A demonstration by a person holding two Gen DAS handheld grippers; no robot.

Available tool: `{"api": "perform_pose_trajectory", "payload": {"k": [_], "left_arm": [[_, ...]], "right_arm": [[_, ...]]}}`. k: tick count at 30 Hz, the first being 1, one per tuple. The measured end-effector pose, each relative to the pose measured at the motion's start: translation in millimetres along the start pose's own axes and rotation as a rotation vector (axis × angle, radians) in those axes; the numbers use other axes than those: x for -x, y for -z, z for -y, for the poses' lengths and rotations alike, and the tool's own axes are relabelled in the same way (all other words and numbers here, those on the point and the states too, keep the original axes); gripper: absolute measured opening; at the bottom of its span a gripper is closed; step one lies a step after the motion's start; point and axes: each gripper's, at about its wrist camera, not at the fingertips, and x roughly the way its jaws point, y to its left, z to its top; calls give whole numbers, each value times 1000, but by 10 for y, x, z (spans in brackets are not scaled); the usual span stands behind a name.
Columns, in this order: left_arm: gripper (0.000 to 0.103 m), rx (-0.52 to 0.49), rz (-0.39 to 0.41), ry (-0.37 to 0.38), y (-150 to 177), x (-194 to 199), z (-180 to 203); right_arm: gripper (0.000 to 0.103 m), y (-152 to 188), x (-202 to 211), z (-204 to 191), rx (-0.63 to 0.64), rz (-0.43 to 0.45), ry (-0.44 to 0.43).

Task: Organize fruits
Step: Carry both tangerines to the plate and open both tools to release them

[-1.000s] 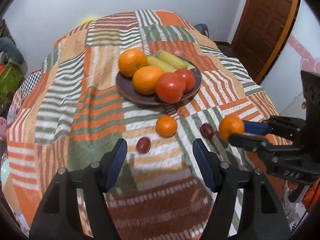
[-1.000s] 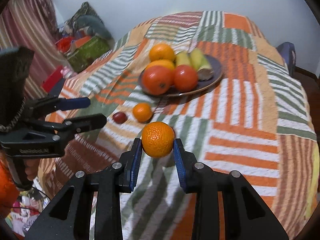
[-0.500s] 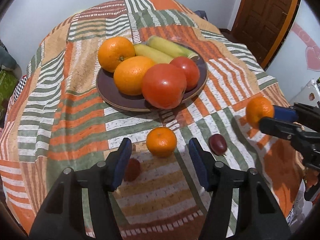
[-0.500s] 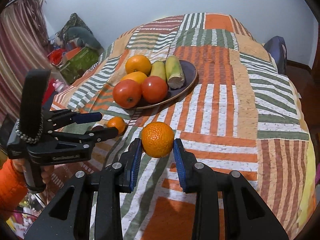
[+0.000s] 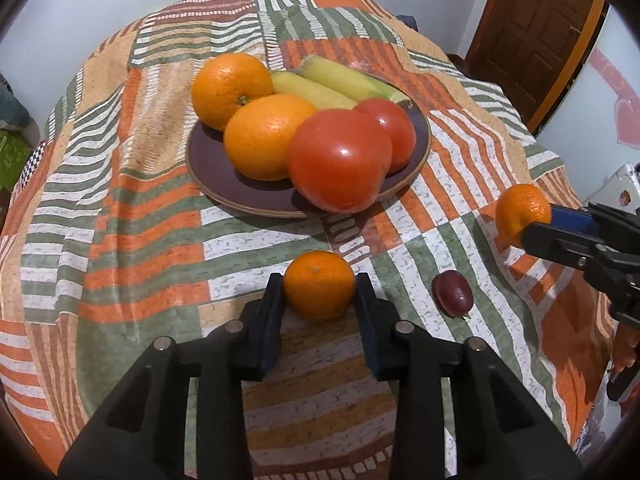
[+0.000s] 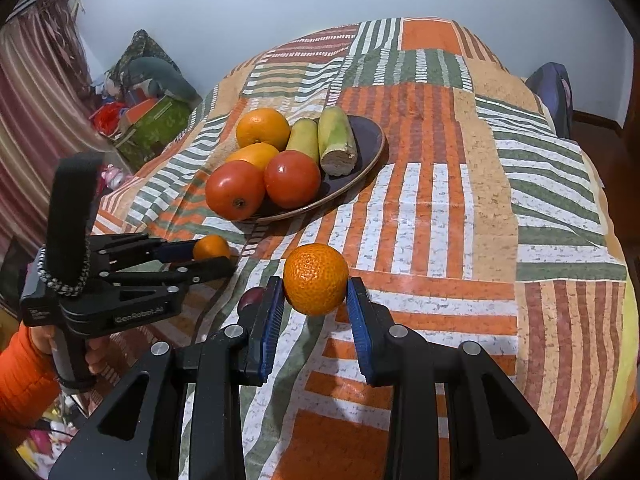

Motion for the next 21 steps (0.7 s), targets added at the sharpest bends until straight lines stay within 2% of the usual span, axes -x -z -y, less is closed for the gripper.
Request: {"api": "perform_pose_trajectory", "payload": {"k": [12, 21], "left_arm": [[35, 57, 82, -29, -128, 291, -304], [35, 77, 102, -19, -297, 261, -418]], "right_arm": [[30, -243, -6, -3, 21, 48, 5], [30, -407, -100, 23, 38, 66, 30]]}}
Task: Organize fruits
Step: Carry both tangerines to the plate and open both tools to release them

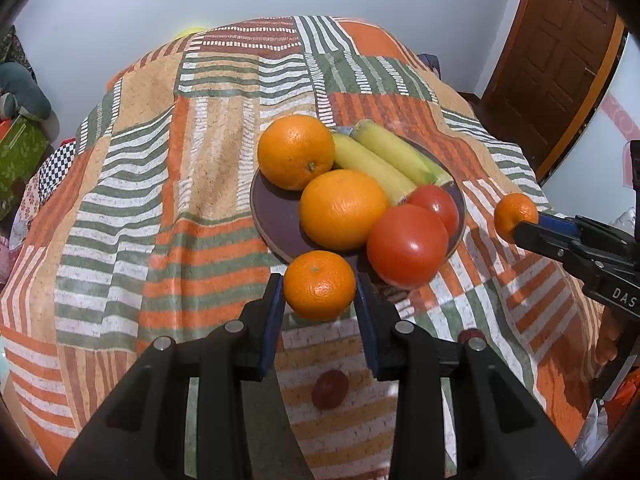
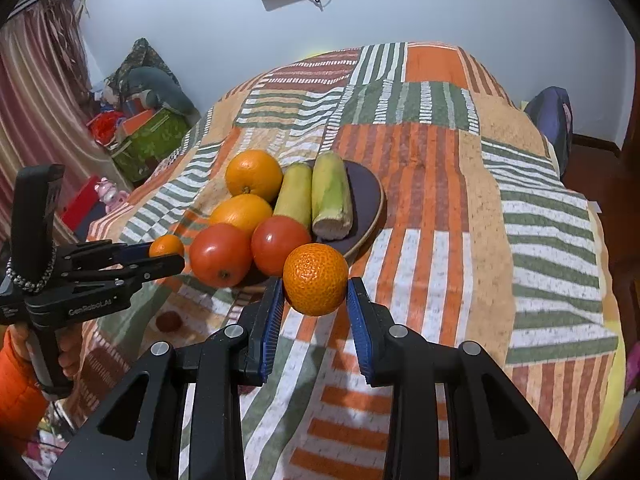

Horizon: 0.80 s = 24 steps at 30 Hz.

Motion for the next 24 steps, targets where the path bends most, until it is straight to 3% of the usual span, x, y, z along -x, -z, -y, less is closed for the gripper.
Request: {"api": "perform_pose_trajectory", "payload": {"k": [24], "left_arm": [[35, 56, -3, -65, -442, -482, -358]], "right_arm": [[30, -148, -338, 25, 24, -6, 30]]}}
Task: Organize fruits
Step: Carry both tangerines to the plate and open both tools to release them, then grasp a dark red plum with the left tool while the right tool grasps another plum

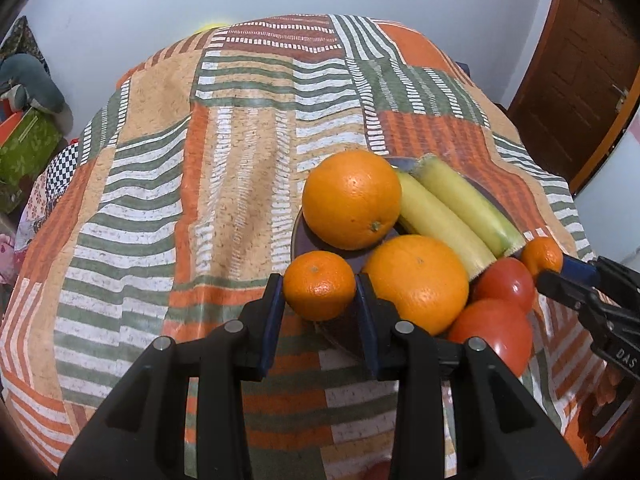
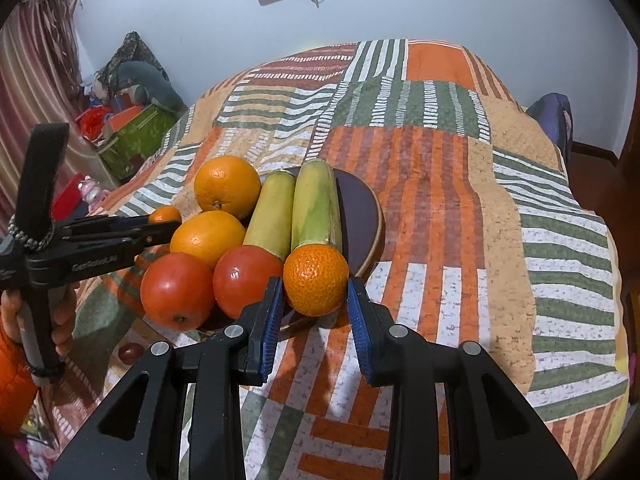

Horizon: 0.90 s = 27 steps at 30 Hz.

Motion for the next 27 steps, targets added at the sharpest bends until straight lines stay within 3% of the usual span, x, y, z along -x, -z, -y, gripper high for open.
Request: {"api": "perform_pose_trajectory", "payload": {"k": [8, 14, 27], "left_arm": [[36, 5, -20, 11, -21, -93, -21], [44, 10, -25, -5, -24, -79, -37], [53, -18, 16, 11, 131, 356, 56]], "right_arm": [[32, -6, -63, 6, -5, -10, -3], [32, 1, -59, 38, -26, -22, -19], [32, 70, 171, -53, 4, -16, -4]]}}
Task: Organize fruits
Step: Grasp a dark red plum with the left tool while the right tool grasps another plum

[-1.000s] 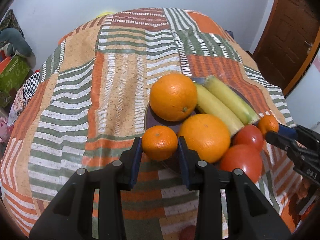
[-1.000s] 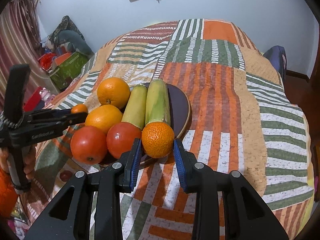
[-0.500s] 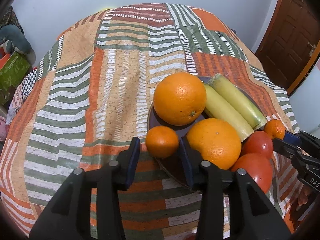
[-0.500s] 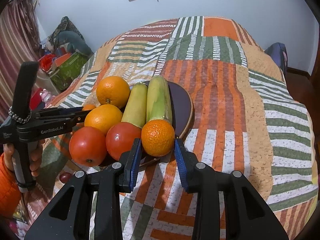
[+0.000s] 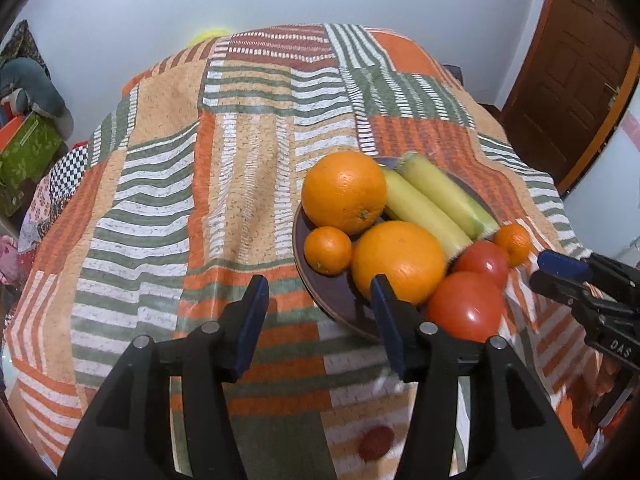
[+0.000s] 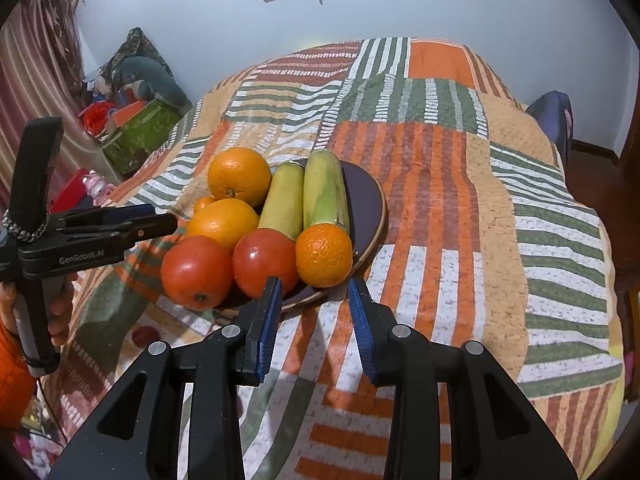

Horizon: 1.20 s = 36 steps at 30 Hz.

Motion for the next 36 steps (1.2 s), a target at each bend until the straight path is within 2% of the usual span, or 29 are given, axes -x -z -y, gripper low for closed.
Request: {"api": "perform_pose_trajectory", "payload": {"k": [8, 15, 24, 33, 36], "left_arm": [[57, -31, 0, 12, 202, 322, 89], [58, -90, -58, 2, 489, 441, 112], [58, -106, -108, 13, 801, 467, 69], [58, -90, -147, 64, 891, 340, 41], [57, -118, -144, 82, 903, 313, 123]], "right_arm": [[32, 71, 208, -115, 29, 9, 8], [32, 221, 258, -218, 44, -10, -11], [32, 460, 61, -347, 29, -84, -57], [32, 581, -134, -505, 65, -139, -65], [26, 571, -159, -521, 85, -133, -40]]}}
